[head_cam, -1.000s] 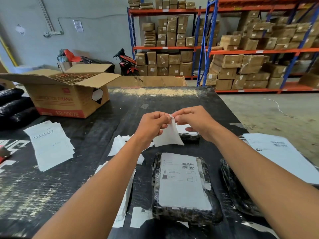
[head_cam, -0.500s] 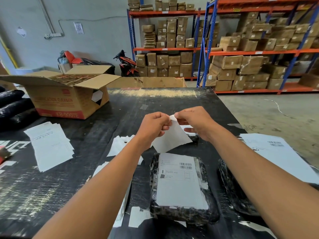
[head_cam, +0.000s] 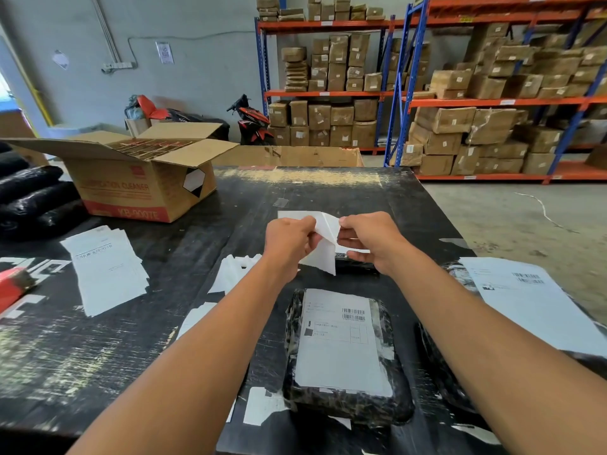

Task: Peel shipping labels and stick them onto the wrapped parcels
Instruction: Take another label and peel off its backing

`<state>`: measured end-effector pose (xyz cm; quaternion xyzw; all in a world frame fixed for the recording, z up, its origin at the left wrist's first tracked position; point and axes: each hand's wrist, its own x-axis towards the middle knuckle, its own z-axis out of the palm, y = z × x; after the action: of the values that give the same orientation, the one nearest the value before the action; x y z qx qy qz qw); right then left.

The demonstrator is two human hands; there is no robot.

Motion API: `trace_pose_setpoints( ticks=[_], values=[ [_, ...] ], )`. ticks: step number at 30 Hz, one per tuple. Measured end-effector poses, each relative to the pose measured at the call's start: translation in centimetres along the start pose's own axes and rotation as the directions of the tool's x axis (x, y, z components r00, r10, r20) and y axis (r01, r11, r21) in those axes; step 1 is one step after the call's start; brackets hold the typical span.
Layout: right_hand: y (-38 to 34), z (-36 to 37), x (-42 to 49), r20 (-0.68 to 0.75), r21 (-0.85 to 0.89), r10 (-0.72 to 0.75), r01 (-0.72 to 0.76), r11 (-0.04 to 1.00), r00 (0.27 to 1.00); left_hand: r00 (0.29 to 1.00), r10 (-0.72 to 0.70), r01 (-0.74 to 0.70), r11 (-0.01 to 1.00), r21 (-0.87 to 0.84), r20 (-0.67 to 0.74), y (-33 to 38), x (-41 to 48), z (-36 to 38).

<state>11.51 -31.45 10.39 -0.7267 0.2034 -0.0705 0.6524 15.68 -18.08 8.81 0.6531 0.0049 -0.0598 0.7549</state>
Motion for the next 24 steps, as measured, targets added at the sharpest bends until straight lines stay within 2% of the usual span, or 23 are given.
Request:
trace_pose_setpoints(
  ticks=[5, 10, 15, 21, 24],
  values=[
    [-0.2, -0.5, 0.1, -0.006, 0.015, 0.038, -0.038, 0.999, 0.999, 0.999, 0.039, -0.036, 0.996, 0.082, -0.027, -0.3, -0.1, -0.2],
    [-0.5, -1.0, 0.6, -0.024, 0.038, 0.065, -0.065, 0.997, 0.998, 0.989, -0.031, 0.052, 0.988, 0.146, -0.143, -0.1, 0.4, 0.0],
    [-0.3, -0.6, 1.4, -0.008, 0.066, 0.100, -0.099, 0.993, 0.995, 0.992, 0.032, 0.004, 0.956, 0.293, -0.120, -1.1, -0.1, -0.5],
    [0.6, 1.1, 2.3, -0.002, 0.157, 0.163, -0.161, 0.974, 0.987, 0.971, -0.033, 0.078, 0.980, 0.185, -0.236, -2.2, -0.4, -2.2],
    [0.8, 2.3, 3.3, -0.002, 0.187, 0.192, -0.189, 0.964, 0.981, 0.948, -0.129, 0.166, 0.981, 0.104, -0.291, -2.1, 0.0, -3.8]
  ],
)
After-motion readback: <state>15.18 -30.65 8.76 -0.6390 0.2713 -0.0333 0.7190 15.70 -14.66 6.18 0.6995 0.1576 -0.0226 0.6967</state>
